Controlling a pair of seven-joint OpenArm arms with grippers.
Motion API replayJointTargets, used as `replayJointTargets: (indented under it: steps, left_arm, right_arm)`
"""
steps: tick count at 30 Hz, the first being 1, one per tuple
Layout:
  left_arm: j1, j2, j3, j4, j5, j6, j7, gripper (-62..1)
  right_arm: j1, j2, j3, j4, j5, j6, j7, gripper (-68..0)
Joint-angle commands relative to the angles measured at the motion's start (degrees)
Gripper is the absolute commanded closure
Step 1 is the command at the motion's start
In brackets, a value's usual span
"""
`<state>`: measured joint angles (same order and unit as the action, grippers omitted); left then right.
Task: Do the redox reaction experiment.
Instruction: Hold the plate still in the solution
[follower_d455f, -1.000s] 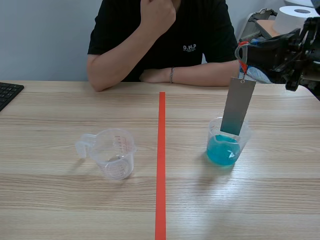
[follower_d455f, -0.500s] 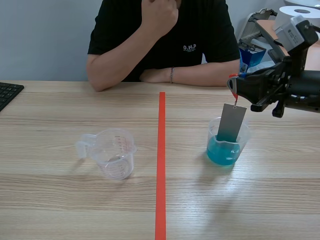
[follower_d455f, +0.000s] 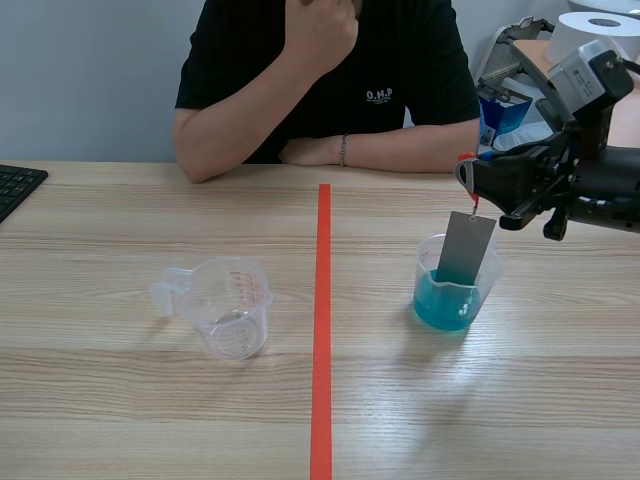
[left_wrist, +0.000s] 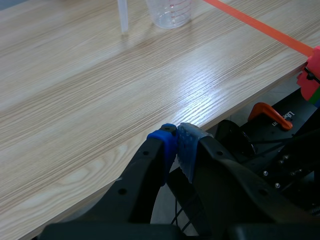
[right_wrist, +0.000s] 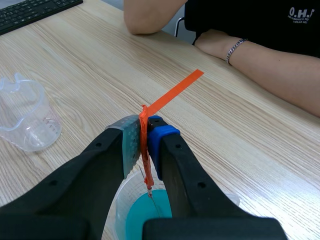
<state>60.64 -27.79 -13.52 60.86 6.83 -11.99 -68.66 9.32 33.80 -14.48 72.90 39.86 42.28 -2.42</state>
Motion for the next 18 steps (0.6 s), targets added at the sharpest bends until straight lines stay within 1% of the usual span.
replayJointTargets:
  steps: [1, 5, 18]
  left_arm:
    - [0.48, 0.31, -0.02, 0.70, -0.39, 0.24, -0.96, -2.7]
    - [0.48, 0.31, -0.02, 0.70, -0.39, 0.24, -0.96, -2.7]
    - [0.48, 0.31, -0.02, 0.70, -0.39, 0.24, -0.96, -2.7]
  right_arm:
    - [1.01, 0.59, 0.57, 0.48, 0.37, 0.44, 0.46, -1.5]
    - [1.01, 0.59, 0.57, 0.48, -0.26, 0.44, 0.46, -1.5]
    - [1.01, 0.59, 0.57, 0.48, -0.26, 0.44, 0.46, -1.5]
